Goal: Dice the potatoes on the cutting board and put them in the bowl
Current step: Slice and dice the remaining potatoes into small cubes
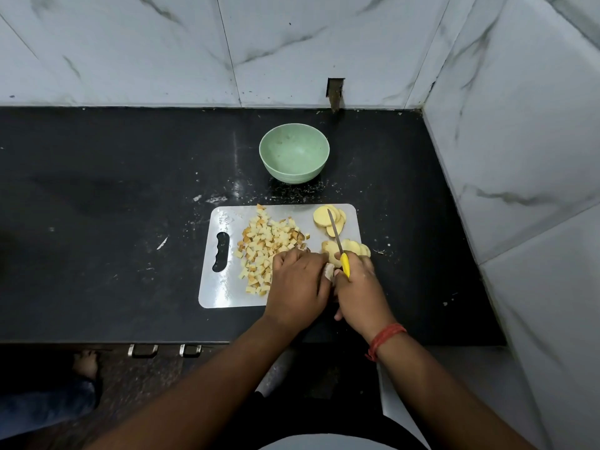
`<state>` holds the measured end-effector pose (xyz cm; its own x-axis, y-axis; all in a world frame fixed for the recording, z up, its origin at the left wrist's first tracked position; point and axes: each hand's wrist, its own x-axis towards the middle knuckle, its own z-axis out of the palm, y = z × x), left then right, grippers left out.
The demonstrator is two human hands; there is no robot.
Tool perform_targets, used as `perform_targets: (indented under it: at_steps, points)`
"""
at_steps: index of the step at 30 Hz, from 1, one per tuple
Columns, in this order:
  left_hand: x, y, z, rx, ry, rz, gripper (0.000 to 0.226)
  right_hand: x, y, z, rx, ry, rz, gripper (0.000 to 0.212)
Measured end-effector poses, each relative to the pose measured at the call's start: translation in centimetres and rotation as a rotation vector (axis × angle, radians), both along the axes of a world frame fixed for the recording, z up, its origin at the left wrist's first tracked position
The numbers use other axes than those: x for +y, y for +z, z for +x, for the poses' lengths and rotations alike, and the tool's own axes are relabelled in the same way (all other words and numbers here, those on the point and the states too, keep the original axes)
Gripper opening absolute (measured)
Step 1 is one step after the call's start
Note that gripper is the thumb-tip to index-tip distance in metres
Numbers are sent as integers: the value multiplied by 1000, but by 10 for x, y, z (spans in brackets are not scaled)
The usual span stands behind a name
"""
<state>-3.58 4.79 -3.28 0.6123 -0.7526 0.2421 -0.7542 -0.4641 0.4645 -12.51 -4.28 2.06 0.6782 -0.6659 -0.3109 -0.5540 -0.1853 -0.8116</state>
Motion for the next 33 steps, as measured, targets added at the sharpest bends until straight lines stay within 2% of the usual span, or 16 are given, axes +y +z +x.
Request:
perform_targets:
  at_steps: [3,9,17,21,25,31,33]
  points:
    - [5,-7,4,-63,-7,8,35,-1,-6,2,36,33,-53,28]
    - [15,-18,14,-245,-133,16,21,-2,-22,5,83,81,-114,30]
    - [18,-25,18,-296,-260,115,40,-8,-27,3,19,107,-248,27]
    - [17,-27,19,-293,-252,154,45,-10,-24,-5,84,139,-420,32]
    - [16,-27,18,-294,-224,186,48,-8,-23,-9,148,173,-429,38]
    - [16,-28,18,-306,-216,171,49,-14,-20,-16,116,11,-473,28]
    - [17,-28,17,-306,-216,161,48,-19,-22,-17,126,-41,-484,31]
